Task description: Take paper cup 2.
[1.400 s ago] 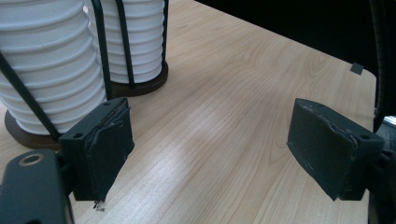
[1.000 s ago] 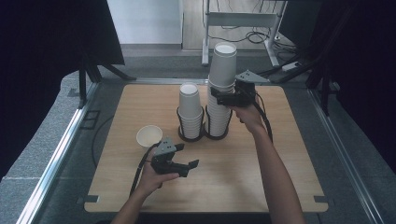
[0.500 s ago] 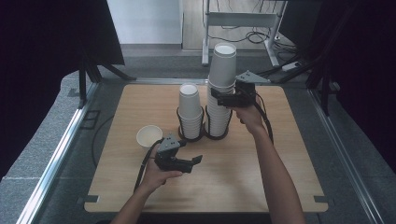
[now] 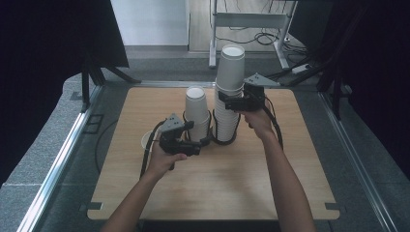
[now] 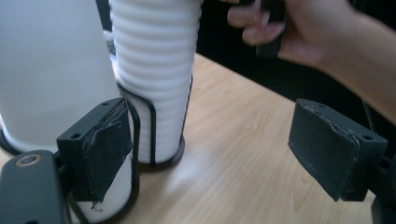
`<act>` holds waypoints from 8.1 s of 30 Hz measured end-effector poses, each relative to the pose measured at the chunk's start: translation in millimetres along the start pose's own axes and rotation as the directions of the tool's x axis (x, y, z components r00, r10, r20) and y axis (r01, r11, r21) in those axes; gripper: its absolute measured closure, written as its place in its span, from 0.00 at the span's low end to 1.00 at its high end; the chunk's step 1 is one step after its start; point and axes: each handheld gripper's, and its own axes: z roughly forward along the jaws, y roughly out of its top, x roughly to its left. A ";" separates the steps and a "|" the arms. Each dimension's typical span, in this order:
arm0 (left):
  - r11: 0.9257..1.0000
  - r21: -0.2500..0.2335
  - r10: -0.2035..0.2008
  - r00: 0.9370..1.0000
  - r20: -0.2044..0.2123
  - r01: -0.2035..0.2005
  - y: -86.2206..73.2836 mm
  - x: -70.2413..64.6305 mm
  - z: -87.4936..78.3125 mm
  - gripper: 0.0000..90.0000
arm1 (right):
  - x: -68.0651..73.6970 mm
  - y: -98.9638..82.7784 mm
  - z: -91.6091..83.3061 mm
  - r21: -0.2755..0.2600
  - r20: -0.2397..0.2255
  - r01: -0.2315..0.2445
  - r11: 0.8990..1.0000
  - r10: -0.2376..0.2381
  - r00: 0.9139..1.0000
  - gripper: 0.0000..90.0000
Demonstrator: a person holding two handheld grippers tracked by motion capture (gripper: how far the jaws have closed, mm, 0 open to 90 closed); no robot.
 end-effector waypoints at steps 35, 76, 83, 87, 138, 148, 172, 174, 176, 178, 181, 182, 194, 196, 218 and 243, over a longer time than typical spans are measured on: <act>0.999 -0.027 0.030 0.999 -0.021 -0.031 112.7 43.0 50.9 0.10 | 0.5 -3.2 -1.0 -0.020 -0.004 0.005 1.000 -0.005 1.000 0.05; 0.998 0.000 0.063 0.996 -0.060 -0.063 140.8 32.9 118.3 0.11 | -0.2 -4.1 -1.5 -0.022 -0.009 0.012 1.000 -0.012 1.000 0.05; 0.997 -0.008 0.070 0.996 -0.062 -0.070 140.0 33.5 117.9 0.12 | -0.3 -4.2 -1.4 -0.022 -0.010 0.012 1.000 -0.012 1.000 0.05; 0.997 -0.006 0.071 0.995 -0.064 -0.072 140.5 33.6 118.1 0.12 | -0.6 -4.1 -1.3 -0.021 -0.010 0.012 1.000 -0.012 1.000 0.05; 0.969 -0.236 0.054 0.995 -0.084 -0.073 218.2 26.7 49.0 0.13 | -3.7 -7.9 -0.3 -0.020 -0.008 0.007 1.000 -0.007 1.000 0.06; 0.967 -0.238 0.075 0.995 -0.071 -0.090 206.3 23.9 29.3 0.13 | -3.8 -7.4 -1.7 -0.012 -0.011 0.016 1.000 -0.017 1.000 0.06; 0.976 -0.174 0.126 0.992 -0.024 -0.129 155.0 17.4 11.3 0.13 | -2.5 -8.3 -7.7 -0.011 0.001 0.019 1.000 -0.019 1.000 0.09; 0.977 -0.172 0.128 0.992 -0.020 -0.130 153.0 15.4 10.2 0.13 | -2.6 -8.8 -9.2 -0.013 -0.002 0.016 1.000 -0.016 1.000 0.09; 0.976 -0.169 0.135 0.991 -0.020 -0.136 150.2 12.6 8.6 0.13 | -2.6 -9.4 -11.0 -0.016 -0.003 0.015 1.000 -0.015 1.000 0.10; 0.975 -0.169 0.140 0.990 -0.017 -0.141 146.6 9.7 6.8 0.13 | -2.8 -10.0 -12.9 -0.020 -0.003 0.015 1.000 -0.015 1.000 0.11; 0.976 -0.168 0.141 0.990 -0.006 -0.140 139.8 6.2 4.6 0.13 | -1.9 -11.1 -16.9 -0.030 0.006 0.020 0.999 -0.020 1.000 0.13; 0.975 -0.168 0.144 0.990 -0.006 -0.143 137.2 5.1 4.2 0.13 | -1.7 -11.6 -18.5 -0.033 0.010 0.024 0.999 -0.024 1.000 0.14; 0.976 -0.159 0.157 0.987 0.038 -0.149 105.4 -8.9 -0.4 0.13 | 2.8 -22.5 -39.3 -0.047 0.002 0.033 0.998 -0.033 0.999 0.15; 0.978 -0.149 0.155 0.987 0.041 -0.147 100.5 -11.0 0.0 0.13 | 4.1 -25.3 -41.6 -0.050 0.000 0.032 0.998 -0.032 0.999 0.15; 0.985 -0.087 0.157 0.985 0.066 -0.151 28.7 -30.8 -5.5 0.13 | 23.2 -74.4 -66.3 -0.067 -0.014 0.046 0.997 -0.047 0.999 0.17; 0.993 0.014 0.120 0.992 0.039 -0.121 -58.1 -38.8 -0.9 0.13 | 49.3 -140.7 -75.3 -0.024 -0.043 0.037 0.999 -0.038 0.998 0.18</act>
